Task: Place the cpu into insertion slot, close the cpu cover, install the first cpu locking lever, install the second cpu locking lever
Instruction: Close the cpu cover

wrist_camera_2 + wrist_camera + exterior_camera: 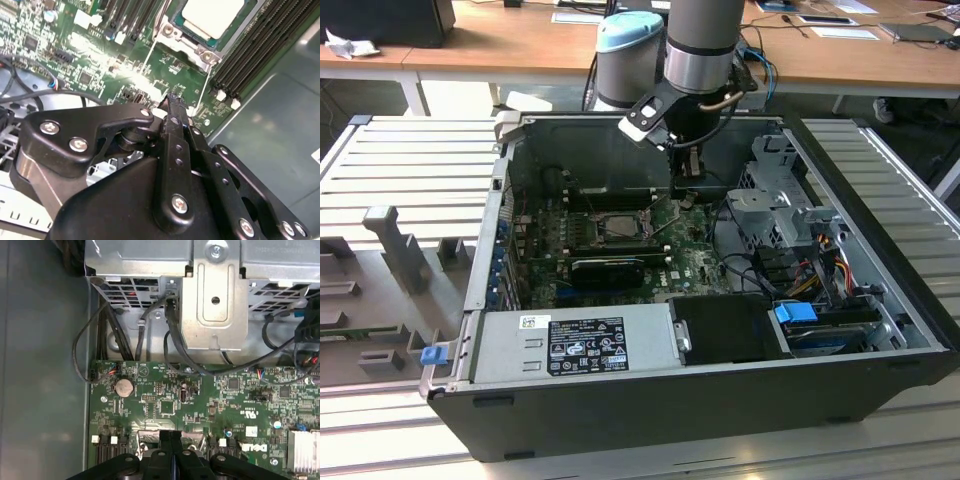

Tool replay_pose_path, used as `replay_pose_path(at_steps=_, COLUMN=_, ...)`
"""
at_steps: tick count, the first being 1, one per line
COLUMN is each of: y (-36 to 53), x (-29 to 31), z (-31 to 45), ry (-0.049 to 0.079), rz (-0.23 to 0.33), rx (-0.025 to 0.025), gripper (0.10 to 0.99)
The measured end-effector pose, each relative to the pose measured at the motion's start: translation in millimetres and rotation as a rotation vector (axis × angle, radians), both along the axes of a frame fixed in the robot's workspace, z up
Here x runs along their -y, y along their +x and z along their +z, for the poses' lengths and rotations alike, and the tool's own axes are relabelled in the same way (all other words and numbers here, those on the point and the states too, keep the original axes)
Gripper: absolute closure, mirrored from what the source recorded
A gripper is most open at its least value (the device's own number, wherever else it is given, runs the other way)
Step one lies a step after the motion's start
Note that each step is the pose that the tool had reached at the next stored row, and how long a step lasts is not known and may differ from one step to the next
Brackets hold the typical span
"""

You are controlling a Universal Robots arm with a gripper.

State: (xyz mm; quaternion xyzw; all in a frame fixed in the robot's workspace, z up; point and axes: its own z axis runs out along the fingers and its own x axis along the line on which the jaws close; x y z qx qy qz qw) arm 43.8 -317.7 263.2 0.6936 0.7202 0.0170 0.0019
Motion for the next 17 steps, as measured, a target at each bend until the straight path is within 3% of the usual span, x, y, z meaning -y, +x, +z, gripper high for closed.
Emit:
replay_pose_path(at_steps=8, y=21.1, x=0.0, z=-5.4, ry=0.000, rz=0.006, rx=-0.0064, gripper=0.980)
replay_pose_path(at_steps=13, y=25.9, x=0.0, z=-13.9, ry=0.000, rz=0.014, rx=-0.0093, gripper=0.980)
replay_pose_path(at_steps=17, y=25.4, x=0.0, z=-14.0, ry=0.000, rz=0.014, rx=-0.0287, gripper=0.980)
